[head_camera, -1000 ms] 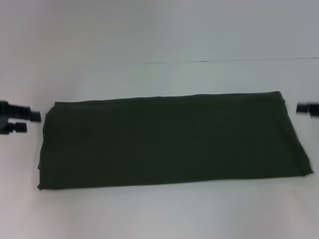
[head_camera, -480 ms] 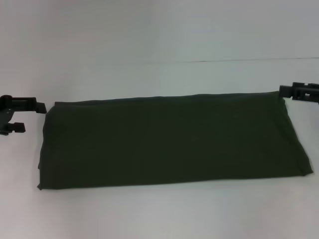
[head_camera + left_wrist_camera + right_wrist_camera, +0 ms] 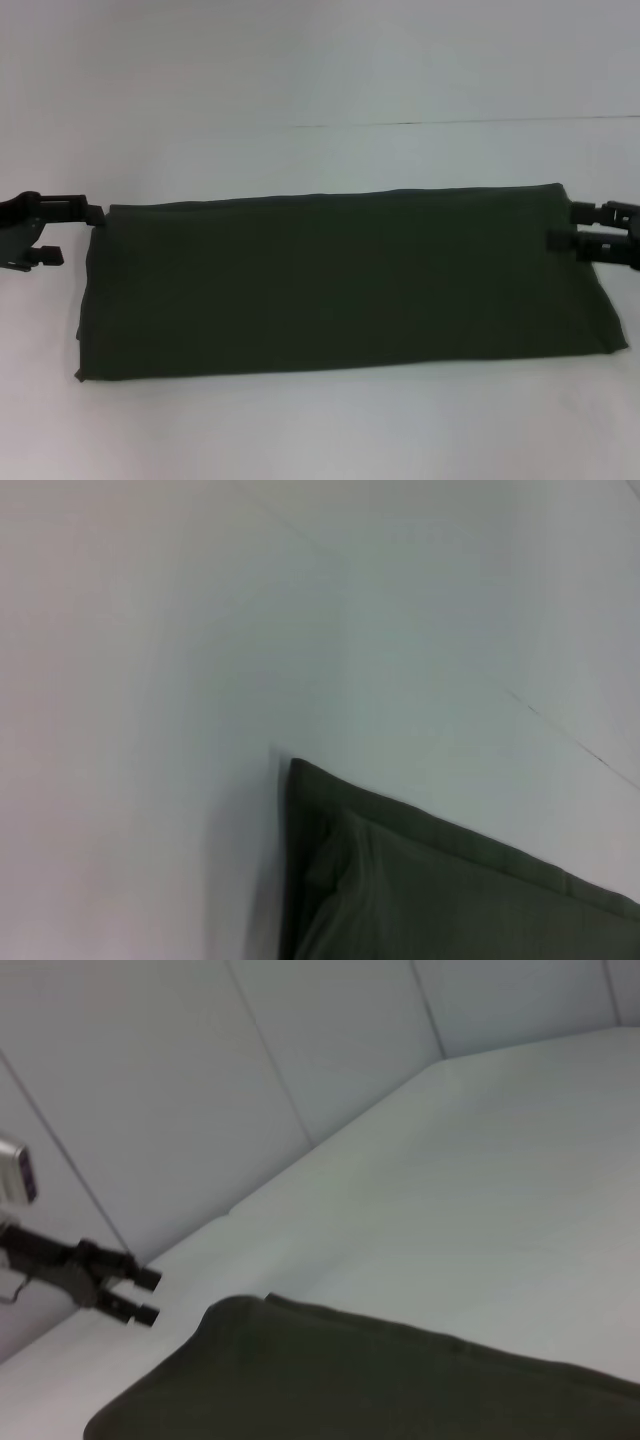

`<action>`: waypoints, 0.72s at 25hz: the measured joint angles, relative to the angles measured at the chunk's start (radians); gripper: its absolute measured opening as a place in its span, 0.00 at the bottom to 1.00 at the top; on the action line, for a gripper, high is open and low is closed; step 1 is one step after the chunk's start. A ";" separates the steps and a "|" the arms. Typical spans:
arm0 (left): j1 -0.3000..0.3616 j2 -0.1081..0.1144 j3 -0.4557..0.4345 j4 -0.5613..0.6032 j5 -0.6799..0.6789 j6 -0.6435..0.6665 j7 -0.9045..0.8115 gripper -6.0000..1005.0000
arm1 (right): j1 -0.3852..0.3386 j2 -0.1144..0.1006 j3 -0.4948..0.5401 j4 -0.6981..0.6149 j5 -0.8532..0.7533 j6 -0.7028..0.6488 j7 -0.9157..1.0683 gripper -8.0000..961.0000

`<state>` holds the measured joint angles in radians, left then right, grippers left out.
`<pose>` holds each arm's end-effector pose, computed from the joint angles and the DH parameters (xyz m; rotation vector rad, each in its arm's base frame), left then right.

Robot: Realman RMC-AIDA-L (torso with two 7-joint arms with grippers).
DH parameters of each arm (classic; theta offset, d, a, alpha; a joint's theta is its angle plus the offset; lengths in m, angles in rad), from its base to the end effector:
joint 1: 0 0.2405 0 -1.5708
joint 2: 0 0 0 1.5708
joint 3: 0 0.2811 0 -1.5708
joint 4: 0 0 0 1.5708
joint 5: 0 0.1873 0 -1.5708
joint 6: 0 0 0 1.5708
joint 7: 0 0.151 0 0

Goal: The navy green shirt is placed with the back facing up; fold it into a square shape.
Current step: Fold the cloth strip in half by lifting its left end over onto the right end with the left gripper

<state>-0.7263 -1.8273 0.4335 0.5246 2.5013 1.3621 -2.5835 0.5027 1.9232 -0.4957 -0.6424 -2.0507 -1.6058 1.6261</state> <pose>-0.3221 0.3971 0.0764 -1.8660 -1.9966 -0.4048 0.3113 0.3345 0.0630 -2.4885 0.9736 0.7052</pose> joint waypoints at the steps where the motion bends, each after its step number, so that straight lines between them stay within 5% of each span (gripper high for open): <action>1: -0.001 0.001 0.000 0.000 0.000 0.002 -0.001 0.93 | -0.003 0.005 -0.004 0.003 -0.001 0.000 -0.016 0.92; 10: -0.005 0.013 0.011 -0.001 0.005 0.033 0.005 0.93 | -0.013 0.056 -0.011 -0.001 -0.001 0.023 -0.167 0.92; 18: 0.039 0.003 -0.027 0.011 -0.004 0.141 0.006 0.93 | 0.005 0.060 -0.024 0.006 0.000 0.053 -0.218 0.94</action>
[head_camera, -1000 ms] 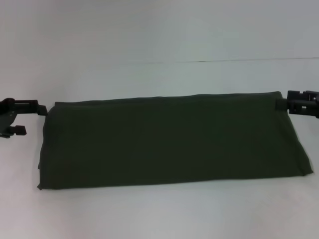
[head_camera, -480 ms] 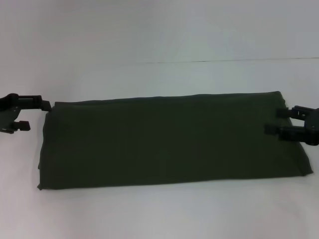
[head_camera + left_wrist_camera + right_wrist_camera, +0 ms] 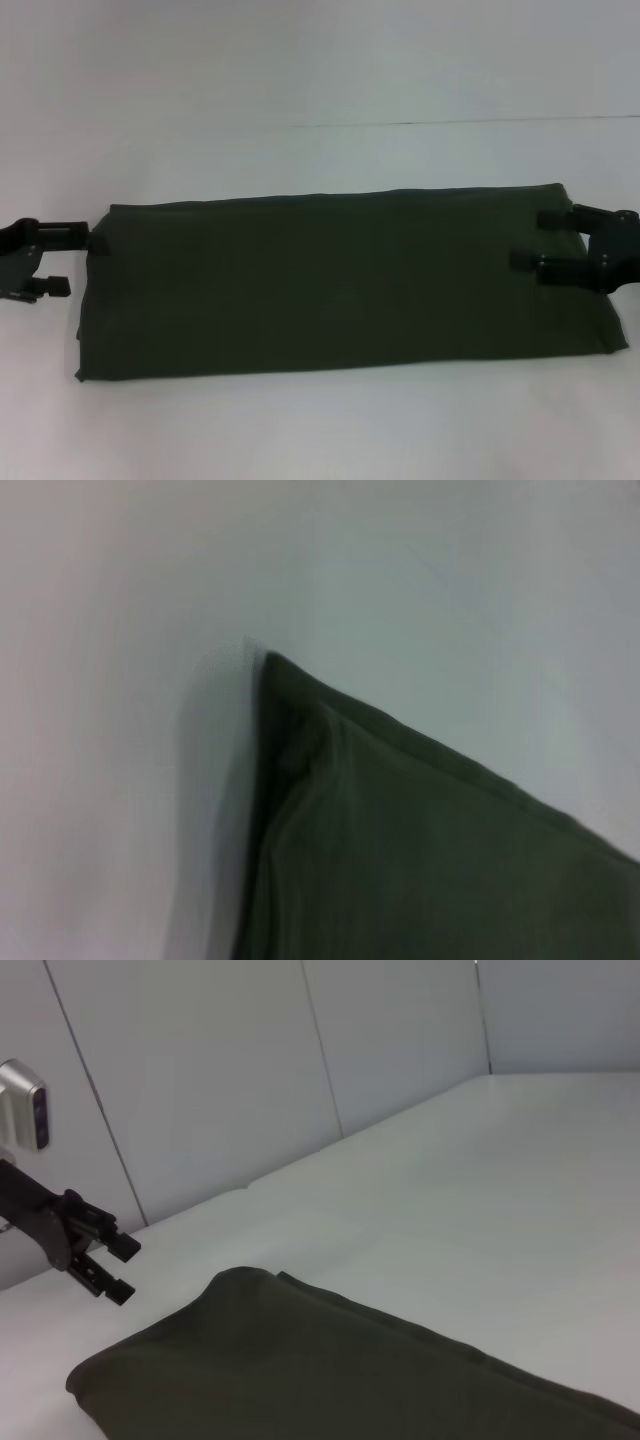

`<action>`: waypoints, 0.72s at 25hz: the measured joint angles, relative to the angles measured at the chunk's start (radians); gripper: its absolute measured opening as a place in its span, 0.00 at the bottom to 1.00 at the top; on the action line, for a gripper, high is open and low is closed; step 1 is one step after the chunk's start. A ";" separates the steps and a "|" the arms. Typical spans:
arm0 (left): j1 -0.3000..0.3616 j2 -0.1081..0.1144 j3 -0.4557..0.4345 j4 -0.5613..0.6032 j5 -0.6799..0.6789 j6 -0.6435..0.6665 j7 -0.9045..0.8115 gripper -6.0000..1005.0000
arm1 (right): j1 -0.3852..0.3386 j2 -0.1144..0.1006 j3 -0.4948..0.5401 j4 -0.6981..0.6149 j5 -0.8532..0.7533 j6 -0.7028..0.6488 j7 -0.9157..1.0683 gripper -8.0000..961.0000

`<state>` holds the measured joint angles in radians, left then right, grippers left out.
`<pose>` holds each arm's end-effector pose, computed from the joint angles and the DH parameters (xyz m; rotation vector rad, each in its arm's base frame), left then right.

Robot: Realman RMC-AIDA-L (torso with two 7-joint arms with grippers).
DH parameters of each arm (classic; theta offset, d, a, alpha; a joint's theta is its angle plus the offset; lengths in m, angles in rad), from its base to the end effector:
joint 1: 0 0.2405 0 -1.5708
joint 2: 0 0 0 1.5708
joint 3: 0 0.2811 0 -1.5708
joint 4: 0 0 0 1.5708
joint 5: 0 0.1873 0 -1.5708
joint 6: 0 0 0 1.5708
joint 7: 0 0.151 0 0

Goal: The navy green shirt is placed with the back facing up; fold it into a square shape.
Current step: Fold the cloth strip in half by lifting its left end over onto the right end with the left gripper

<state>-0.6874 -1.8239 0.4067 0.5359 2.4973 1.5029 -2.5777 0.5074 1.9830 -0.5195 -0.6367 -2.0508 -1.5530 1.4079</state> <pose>-0.3240 0.3721 0.0751 -1.9230 -2.1022 -0.4135 0.3044 0.3346 0.0344 -2.5464 0.7253 0.6507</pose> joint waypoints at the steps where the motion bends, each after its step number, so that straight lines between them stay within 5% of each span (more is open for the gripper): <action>1: 0.010 -0.002 -0.017 0.000 -0.003 0.015 0.000 0.93 | 0.001 0.000 0.000 0.000 0.001 0.000 -0.006 0.94; 8: 0.084 -0.020 -0.111 0.000 -0.044 0.118 -0.010 0.93 | 0.006 0.001 -0.007 0.001 0.002 -0.005 -0.066 0.95; 18: 0.120 -0.025 -0.111 0.000 -0.023 0.160 -0.055 0.93 | 0.029 0.002 -0.060 0.002 0.001 -0.008 -0.088 0.95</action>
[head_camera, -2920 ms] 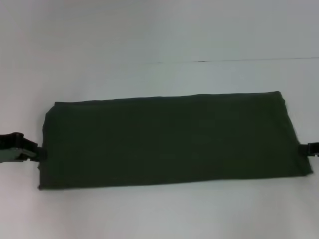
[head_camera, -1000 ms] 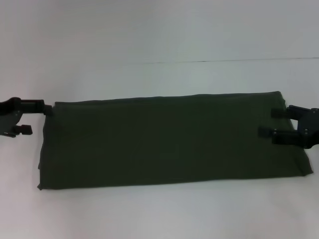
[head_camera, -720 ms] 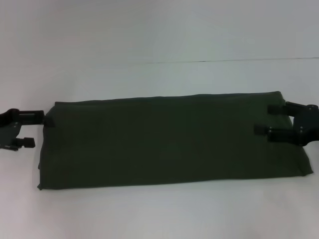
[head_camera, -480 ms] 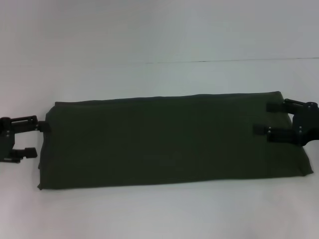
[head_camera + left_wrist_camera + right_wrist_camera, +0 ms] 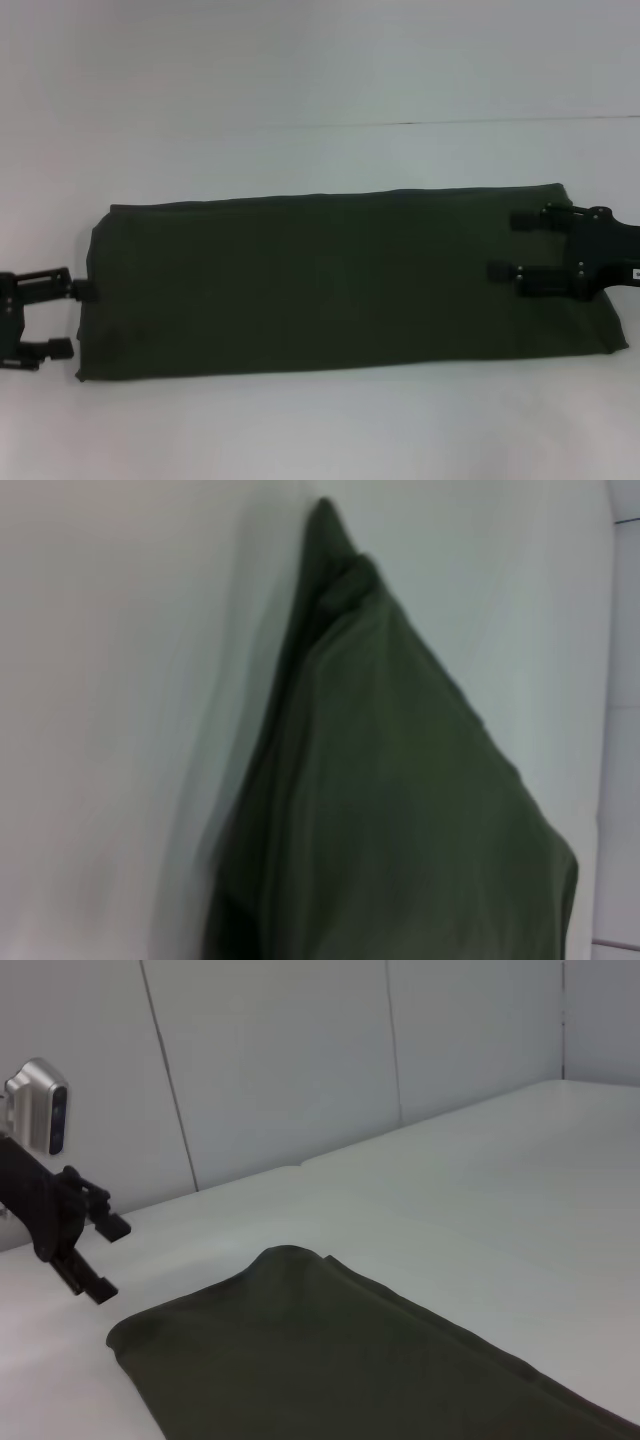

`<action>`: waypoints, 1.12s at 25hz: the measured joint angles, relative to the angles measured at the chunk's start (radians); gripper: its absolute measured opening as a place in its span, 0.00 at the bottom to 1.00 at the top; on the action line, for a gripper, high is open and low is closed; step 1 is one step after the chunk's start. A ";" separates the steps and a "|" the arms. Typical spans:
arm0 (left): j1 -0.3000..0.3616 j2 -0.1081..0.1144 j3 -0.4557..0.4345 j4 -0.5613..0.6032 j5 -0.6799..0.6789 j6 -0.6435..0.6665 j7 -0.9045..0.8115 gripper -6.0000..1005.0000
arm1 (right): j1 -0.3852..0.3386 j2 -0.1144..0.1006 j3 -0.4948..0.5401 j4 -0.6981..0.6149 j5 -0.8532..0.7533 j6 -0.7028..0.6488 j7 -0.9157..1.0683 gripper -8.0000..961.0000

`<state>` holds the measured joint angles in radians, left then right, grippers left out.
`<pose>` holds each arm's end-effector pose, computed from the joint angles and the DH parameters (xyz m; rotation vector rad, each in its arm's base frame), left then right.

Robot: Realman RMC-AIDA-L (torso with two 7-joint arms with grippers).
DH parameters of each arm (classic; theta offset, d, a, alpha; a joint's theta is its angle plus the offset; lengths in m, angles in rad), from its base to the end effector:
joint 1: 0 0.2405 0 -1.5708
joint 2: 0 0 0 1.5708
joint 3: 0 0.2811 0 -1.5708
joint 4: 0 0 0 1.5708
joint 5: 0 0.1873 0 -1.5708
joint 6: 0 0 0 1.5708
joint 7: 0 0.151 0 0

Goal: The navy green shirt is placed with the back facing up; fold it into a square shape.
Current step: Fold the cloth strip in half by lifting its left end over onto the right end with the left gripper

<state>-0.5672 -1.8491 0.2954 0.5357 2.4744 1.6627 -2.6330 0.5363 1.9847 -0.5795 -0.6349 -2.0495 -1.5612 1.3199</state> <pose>-0.3429 0.3194 0.0677 -1.7958 -2.3839 -0.5797 0.2912 0.3392 0.0254 -2.6410 0.5557 0.6057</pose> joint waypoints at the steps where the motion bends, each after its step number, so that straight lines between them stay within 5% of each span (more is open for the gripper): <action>1: 0.003 -0.001 0.000 -0.002 0.007 0.001 -0.005 0.93 | 0.002 0.000 0.000 0.000 0.000 0.000 -0.003 0.95; 28: 0.030 -0.030 0.010 -0.073 0.038 -0.156 -0.065 0.93 | 0.016 -0.015 -0.030 0.000 -0.002 -0.032 -0.013 0.95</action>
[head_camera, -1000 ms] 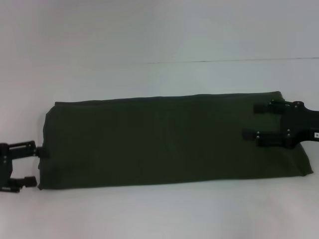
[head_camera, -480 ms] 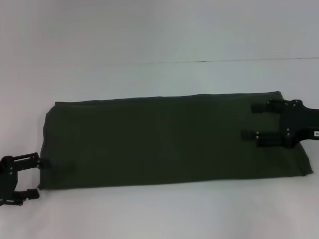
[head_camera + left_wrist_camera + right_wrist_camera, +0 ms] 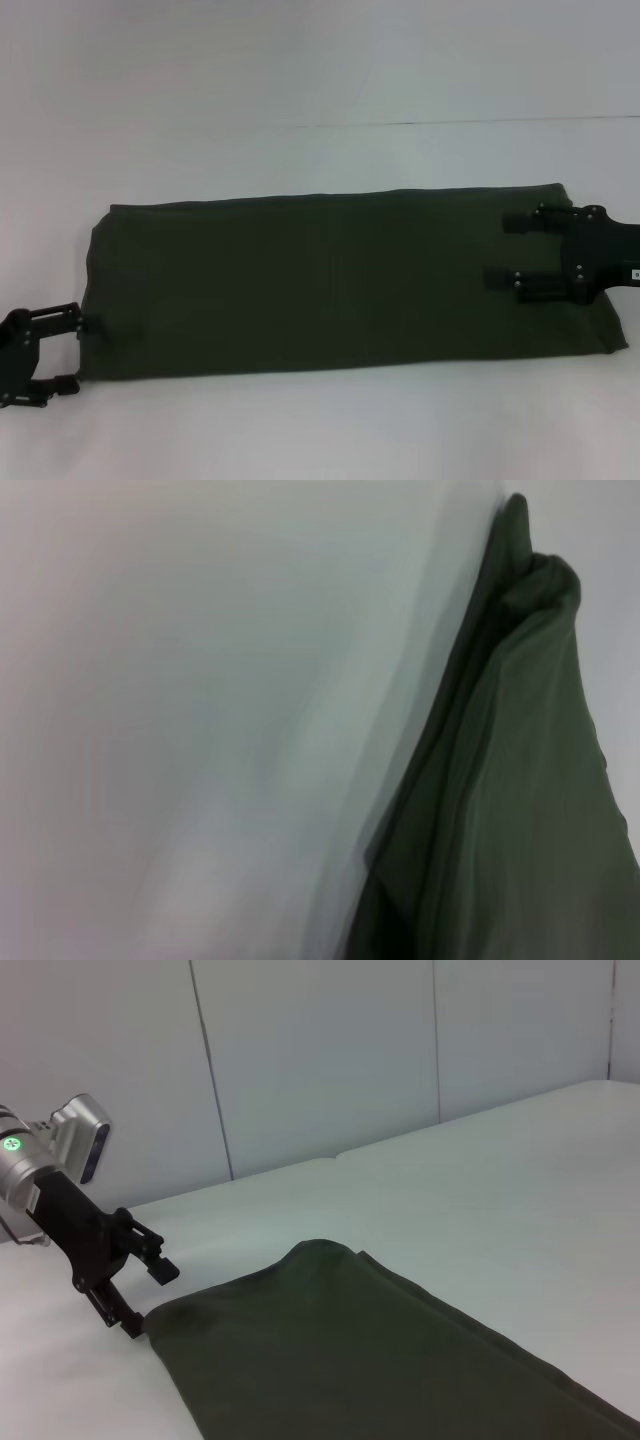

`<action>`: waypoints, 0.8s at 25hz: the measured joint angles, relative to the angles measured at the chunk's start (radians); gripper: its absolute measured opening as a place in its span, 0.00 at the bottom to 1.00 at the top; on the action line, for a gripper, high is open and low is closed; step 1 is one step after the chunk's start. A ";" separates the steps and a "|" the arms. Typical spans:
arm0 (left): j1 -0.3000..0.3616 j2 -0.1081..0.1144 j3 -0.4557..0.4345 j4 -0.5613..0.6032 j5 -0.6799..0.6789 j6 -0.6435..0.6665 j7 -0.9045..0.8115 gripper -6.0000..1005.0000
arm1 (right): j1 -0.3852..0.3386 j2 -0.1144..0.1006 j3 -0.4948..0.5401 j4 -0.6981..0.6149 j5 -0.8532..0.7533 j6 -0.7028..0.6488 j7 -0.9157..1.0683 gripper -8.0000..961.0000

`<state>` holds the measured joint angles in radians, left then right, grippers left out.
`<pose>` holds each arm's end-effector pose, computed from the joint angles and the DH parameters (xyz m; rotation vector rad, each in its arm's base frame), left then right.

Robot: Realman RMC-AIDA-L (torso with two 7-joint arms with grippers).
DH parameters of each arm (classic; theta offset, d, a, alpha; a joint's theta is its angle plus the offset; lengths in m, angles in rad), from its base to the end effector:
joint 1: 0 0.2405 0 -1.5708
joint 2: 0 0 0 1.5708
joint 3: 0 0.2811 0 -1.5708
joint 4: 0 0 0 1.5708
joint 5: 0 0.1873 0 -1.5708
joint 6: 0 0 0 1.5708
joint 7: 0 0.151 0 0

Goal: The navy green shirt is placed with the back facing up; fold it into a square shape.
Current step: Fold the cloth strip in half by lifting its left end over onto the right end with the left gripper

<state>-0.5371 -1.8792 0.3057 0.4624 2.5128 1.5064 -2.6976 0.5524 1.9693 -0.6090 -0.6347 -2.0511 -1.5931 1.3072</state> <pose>-0.3668 0.3094 0.0405 -1.5717 -2.4824 -0.5294 0.2847 0.3400 0.0273 -2.6992 0.4945 0.5929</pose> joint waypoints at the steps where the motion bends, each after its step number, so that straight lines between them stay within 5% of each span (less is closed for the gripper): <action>1: -0.004 -0.002 0.000 0.000 0.000 -0.004 -0.001 0.93 | 0.000 0.000 0.000 0.000 0.000 0.000 0.000 0.95; 20: -0.052 -0.008 0.013 -0.048 0.000 -0.082 -0.010 0.93 | -0.008 0.002 0.006 0.000 0.002 -0.001 -0.009 0.95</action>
<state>-0.5889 -1.8875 0.3191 0.4143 2.5126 1.4246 -2.7072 0.5443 1.9714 -0.6029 -0.6351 -2.0495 -1.5938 1.2977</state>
